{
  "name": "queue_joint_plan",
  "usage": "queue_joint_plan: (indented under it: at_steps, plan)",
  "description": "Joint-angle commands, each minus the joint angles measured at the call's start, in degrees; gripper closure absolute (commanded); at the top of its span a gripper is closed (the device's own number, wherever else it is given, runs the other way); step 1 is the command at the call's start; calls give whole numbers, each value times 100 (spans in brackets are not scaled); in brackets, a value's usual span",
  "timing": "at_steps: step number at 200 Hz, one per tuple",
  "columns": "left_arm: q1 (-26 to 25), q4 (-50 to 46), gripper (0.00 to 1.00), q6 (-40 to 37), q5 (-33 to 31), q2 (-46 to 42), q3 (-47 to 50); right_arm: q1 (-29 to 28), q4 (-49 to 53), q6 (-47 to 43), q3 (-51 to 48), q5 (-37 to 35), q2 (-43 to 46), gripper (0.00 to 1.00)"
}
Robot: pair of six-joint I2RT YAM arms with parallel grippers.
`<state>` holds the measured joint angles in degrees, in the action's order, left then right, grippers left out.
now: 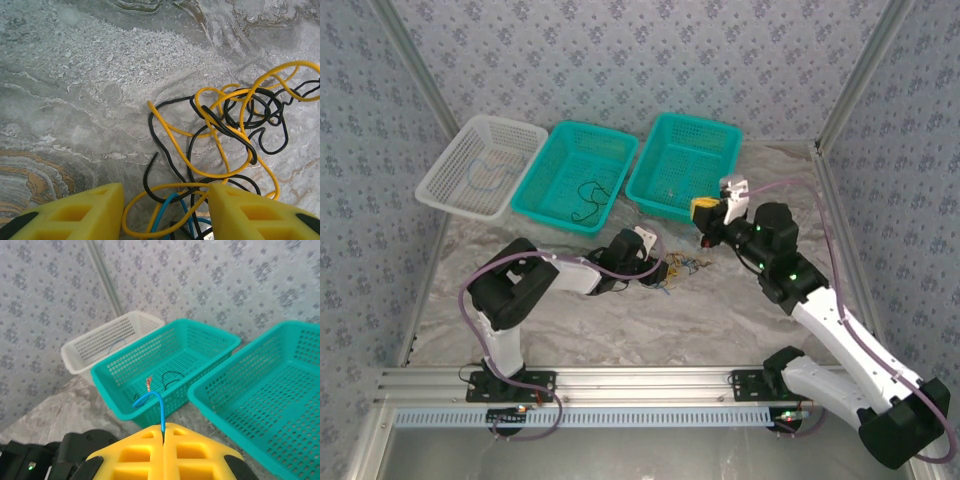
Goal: Untangle the cables
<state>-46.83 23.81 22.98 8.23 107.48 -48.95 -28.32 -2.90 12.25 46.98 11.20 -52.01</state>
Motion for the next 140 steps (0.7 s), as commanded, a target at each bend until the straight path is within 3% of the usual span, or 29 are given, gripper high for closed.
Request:
queue_joint_plan:
  at_steps: [1,57,82,140]
  plan:
    - [37,-730,51,119,-301,201,41,195,-225,144,314,-156,237,100]
    - [39,-777,48,54,-195,130,16,508,196,3,852,-118,187,100]
    - [35,-772,44,-13,96,-254,91,534,310,0,957,-143,-31,100]
    - [43,-455,33,81,61,-1457,598,558,447,148,1199,-250,-598,100]
